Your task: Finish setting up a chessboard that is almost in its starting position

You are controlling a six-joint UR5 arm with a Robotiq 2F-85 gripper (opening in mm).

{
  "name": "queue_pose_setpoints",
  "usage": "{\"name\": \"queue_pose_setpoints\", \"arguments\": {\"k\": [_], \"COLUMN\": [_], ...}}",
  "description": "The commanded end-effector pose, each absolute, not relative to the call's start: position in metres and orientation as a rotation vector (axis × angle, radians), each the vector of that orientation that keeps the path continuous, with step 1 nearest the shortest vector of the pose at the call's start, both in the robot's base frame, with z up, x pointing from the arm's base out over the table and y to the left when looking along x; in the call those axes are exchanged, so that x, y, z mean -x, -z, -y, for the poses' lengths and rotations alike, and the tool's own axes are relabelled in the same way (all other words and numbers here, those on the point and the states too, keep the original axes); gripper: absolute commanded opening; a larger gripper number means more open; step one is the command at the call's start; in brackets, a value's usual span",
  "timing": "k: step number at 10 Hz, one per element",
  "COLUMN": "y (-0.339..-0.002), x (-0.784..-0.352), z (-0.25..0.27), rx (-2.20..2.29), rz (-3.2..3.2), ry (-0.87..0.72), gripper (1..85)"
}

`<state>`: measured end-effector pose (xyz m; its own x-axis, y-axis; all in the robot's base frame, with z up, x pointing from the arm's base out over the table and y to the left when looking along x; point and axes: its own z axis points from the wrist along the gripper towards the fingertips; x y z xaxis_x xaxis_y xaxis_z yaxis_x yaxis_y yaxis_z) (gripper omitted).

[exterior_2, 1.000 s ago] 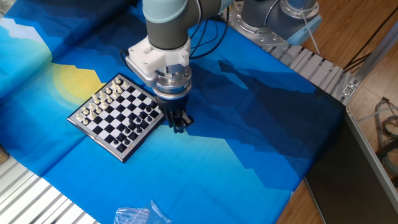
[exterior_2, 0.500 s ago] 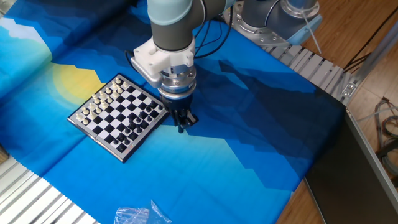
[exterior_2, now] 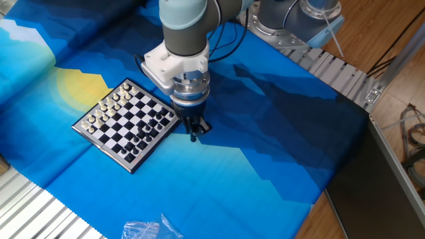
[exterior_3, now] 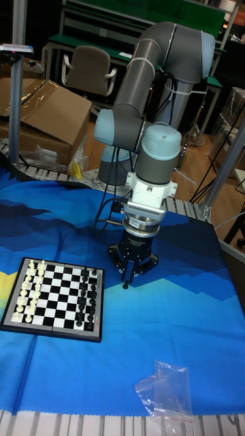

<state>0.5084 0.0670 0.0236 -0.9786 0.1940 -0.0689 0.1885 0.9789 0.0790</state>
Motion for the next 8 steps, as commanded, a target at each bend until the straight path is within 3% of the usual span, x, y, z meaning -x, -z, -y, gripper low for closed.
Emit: {"name": "queue_pose_setpoints", "arguments": {"k": [1, 8], "y": [-0.0209, -0.0183], "x": [-0.5077, -0.5062], "z": [-0.0693, -0.0707], "rx": [-0.303, -0.312], "rz": [-3.046, -3.048], "ry": [-0.124, -0.124], "gripper": [24.0, 22.0]}}
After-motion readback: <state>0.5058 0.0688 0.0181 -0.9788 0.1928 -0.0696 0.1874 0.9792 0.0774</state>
